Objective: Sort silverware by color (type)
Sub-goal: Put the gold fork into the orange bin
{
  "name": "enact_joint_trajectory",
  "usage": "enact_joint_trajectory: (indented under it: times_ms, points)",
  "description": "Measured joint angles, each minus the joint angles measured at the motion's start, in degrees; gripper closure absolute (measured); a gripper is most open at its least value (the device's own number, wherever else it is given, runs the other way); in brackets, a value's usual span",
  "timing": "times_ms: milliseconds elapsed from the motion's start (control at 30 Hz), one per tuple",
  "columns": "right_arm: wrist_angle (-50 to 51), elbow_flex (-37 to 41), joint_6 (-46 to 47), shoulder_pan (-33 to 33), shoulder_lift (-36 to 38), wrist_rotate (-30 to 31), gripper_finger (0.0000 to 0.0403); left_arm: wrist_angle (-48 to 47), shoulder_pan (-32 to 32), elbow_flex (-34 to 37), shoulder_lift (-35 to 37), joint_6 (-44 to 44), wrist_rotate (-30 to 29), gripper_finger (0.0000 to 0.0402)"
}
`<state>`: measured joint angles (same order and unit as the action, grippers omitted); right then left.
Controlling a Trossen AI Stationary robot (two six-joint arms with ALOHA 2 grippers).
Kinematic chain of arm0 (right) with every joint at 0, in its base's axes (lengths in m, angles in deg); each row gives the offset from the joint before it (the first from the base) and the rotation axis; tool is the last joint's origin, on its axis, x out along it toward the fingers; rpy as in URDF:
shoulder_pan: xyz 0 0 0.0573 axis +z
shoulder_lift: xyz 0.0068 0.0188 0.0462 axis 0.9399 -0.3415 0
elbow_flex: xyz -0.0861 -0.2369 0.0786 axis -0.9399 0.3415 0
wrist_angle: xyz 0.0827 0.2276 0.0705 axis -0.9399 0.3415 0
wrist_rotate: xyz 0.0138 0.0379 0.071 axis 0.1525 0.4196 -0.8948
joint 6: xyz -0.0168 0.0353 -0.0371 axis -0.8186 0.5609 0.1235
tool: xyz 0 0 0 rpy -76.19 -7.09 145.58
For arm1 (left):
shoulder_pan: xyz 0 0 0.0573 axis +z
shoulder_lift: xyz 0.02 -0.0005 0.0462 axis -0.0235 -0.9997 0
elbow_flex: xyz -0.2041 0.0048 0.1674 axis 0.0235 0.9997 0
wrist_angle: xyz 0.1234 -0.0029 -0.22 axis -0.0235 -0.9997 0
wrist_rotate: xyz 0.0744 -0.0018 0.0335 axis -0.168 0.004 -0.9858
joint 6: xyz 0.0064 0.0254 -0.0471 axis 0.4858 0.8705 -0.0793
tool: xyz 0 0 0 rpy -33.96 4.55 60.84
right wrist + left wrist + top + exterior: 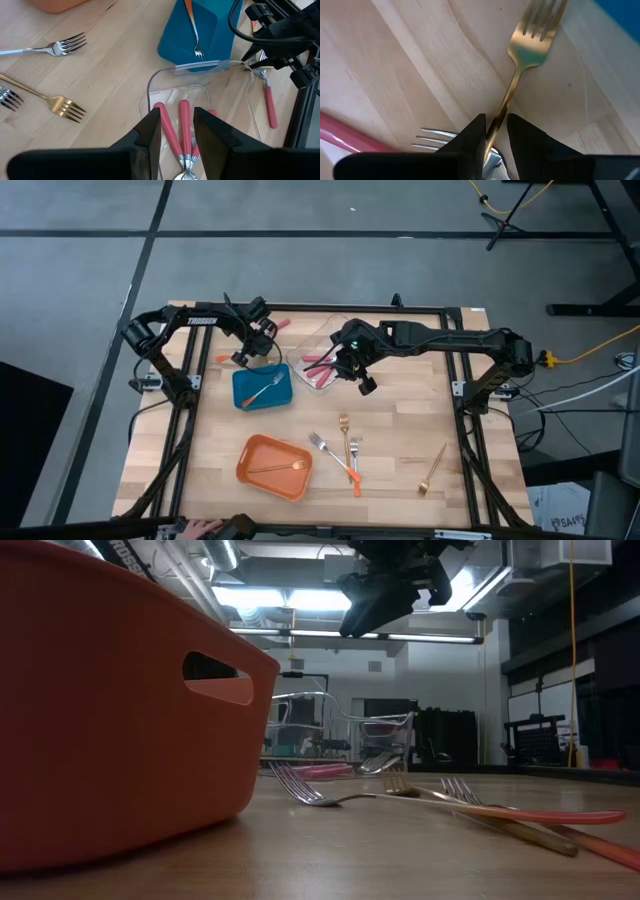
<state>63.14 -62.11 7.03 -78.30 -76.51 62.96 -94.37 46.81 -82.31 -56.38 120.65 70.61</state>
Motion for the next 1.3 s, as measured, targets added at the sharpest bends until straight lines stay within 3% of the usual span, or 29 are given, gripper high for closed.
enact_joint_trajectory:
  times_ms: [467,833,1300]
  points:
    - [0.0,0.0,0.0,0.0,0.0,0.0,0.0297,0.0,0.0,0.1,-0.2,-1.3,-0.2,0.0325]
    - [0.0,0.0,0.0,0.0,0.0,0.0,0.0297,-0.2,0.0,0.2,-0.2,-1.4,-0.2,0.0393]
    - [0.3,0.0,0.0,0.0,0.4,0.0,0.0297,-0.2,-0.1,0.4,2.0,-5.2,-0.7,0.0392]
